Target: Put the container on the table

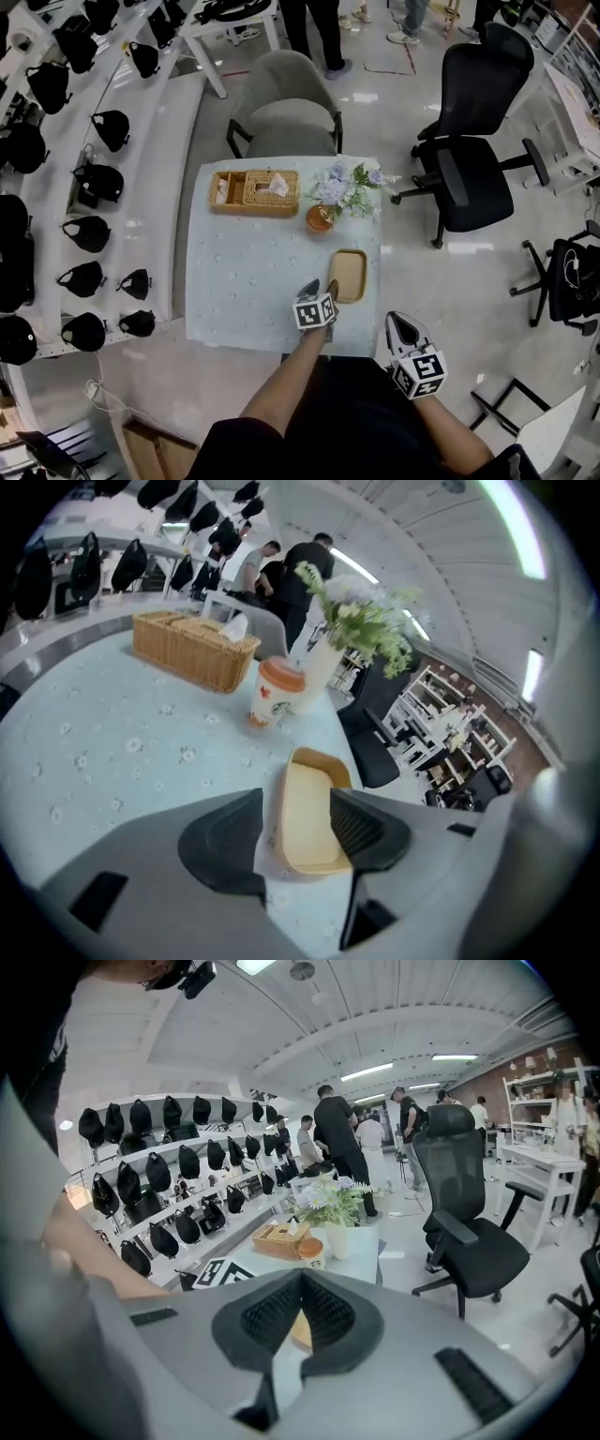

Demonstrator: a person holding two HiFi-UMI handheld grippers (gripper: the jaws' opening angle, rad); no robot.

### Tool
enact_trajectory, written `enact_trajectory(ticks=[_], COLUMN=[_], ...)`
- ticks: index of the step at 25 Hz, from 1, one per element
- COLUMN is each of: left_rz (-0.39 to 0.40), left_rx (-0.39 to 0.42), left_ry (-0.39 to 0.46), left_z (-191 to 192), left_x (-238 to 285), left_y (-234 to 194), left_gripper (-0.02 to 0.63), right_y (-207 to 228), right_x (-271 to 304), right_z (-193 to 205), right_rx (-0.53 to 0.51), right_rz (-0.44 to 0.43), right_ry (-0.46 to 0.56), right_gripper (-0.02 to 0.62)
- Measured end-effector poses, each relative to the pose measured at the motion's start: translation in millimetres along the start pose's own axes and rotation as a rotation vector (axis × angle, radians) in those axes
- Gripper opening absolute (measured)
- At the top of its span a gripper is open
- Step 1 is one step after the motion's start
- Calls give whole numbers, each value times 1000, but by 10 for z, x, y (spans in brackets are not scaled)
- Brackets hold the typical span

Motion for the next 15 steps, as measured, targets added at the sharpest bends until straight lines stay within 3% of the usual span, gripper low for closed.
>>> enact_trajectory(ticks=[5,12,15], left_rz=[42,41,-19], left_rx=[37,66,103], left_ry=[116,220,304], left_z=[-150,-68,-89], left_x=[-630,-1708,-2126], left_y=[220,426,414], left_gripper=[202,201,154], right_y=[54,11,-135], right_x=[-18,-29,-102], right_z=[29,59,-71], right_rx=[33,-40,-66], right_rz=[-7,-76,-96], right_ry=[5,-1,66], right_gripper=[-2,-2,-2])
Point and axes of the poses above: the fingertips, and each gripper's own axes: x forward along the fingers, y to its right, z out of its underside, the point moved 7 cm from there along -x, backward along the fingers, and after that the axes turned 7 degrees about x, right-handed, at the moved point
